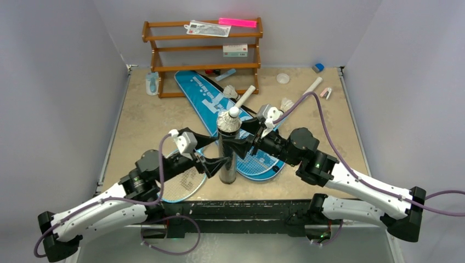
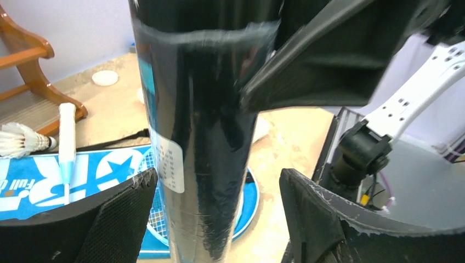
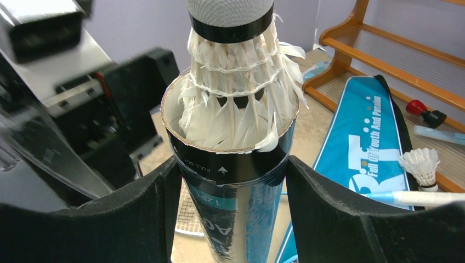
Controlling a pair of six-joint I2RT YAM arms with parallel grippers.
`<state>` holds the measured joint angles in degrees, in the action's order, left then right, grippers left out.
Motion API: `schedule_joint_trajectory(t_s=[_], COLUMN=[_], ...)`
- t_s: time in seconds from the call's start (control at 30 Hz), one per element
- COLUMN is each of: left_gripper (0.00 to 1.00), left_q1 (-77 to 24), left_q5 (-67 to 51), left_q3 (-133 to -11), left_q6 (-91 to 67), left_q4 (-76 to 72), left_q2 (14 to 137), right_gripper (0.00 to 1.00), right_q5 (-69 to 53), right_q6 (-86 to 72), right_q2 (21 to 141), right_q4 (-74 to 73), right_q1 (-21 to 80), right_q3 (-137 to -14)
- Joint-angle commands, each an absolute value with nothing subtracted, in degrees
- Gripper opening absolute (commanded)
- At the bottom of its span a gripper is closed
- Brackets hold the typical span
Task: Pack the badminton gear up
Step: Place the shuttlecock at the shuttle tube.
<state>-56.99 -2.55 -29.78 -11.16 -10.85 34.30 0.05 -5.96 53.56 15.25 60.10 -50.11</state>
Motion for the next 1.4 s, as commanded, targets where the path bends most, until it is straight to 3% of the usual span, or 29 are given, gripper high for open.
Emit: schedule_joint_trajectory(t_s=[0.0, 0.13, 0.33, 0.6, 0.83, 1.13, 1.37], left_gripper=[0.81, 0.8, 0.87, 0.92, 0.94, 0.94, 0.94], left_q1=[-57.2, -57.1, -57.2, -57.1, -57.2, -57.2, -57.2], left_q5=[0.2, 1.5, -1.5, 1.7, 8.8, 7.8, 8.7], left_q3=[-38.4, -46.7, -48.6, -57.6, -54.4, -52.5, -53.9], left_q6=[-15.3, -16.8, -17.6, -19.6, -20.5, -21.8, -20.0], left_q4=[2.1, 10.4, 10.5, 19.0, 21.0, 26.1, 24.3], left_q2=[31.0, 30.5, 26.9, 35.5, 25.3, 22.7, 25.6], right_gripper=[0.55, 0.55, 0.56, 0.55, 0.56, 0.95, 0.99], right_q5=[0.1, -1.3, -5.5, -7.2, -7.1, -5.0, -4.4], right_q6=[-4.0, -3.3, -1.7, 2.6, 3.7, 3.2, 3.2], right_q2=[53.0, 52.2, 51.2, 52.0, 53.9, 52.9, 51.6], right_q4=[15.0, 14.5, 13.5, 16.7, 22.0, 19.9, 15.6], right_q1=[60.1, 60.1, 60.1, 60.2, 60.1, 60.1, 60.1], right_q3=[-49.2, -48.5, -48.2, -48.7, -48.4, -47.7, -50.2])
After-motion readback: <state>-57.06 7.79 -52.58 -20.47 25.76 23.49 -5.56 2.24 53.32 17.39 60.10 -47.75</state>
